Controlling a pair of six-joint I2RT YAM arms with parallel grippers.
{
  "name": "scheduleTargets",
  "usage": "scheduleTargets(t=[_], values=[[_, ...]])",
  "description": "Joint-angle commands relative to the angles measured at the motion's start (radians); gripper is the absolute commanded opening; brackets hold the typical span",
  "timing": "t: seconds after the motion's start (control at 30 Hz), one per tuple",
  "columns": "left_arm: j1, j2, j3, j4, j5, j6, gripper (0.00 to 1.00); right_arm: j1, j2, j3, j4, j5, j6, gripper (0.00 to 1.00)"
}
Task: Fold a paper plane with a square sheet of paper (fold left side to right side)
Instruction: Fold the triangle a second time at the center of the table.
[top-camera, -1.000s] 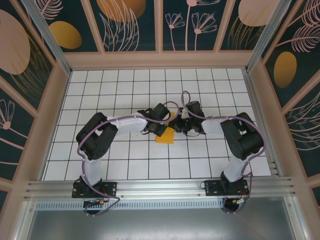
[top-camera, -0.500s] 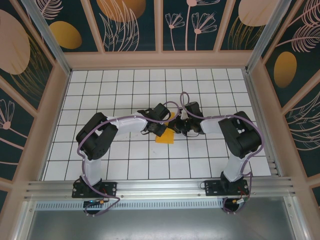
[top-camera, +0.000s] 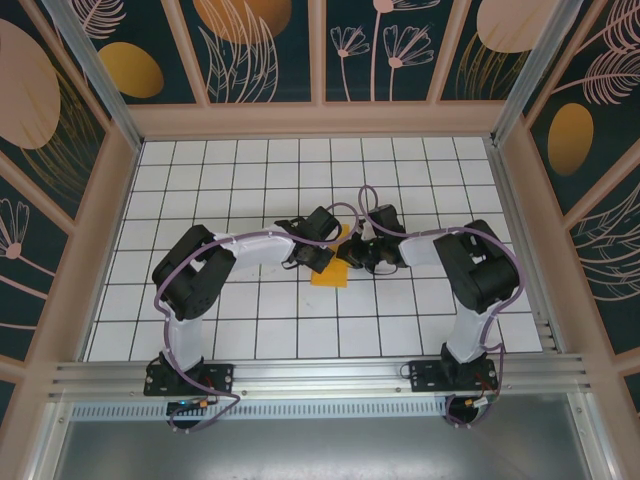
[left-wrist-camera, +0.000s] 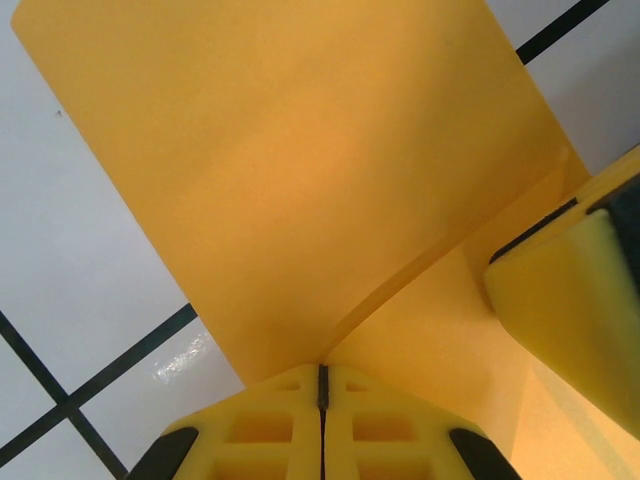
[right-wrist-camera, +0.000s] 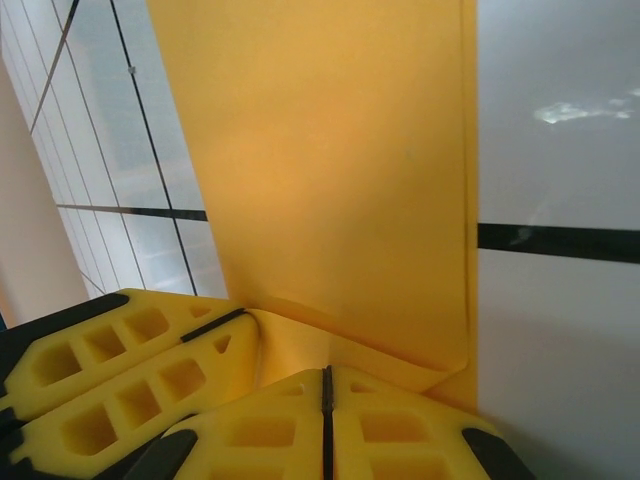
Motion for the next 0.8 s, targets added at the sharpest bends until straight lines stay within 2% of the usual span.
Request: scheduleTargets(t=[0.0,0.33,0.77], values=[[0.008,0.006,-0.019,-0.008,-0.049,-0.001,0.07,0.006,0.019,0.021,-0.024,0.015,-0.024,0.10],[0.008,0.007,-0.016,-0.001,-0.060,-0.007,0.07,0.006,0.026,0.017,-0.046,0.030,-0.031,0.10],[0.010,0.005,-0.021,0.009,-0.034,-0.005,0.10,0.015,0.061,0.063,-0.158,0.082,-0.059,0.11]])
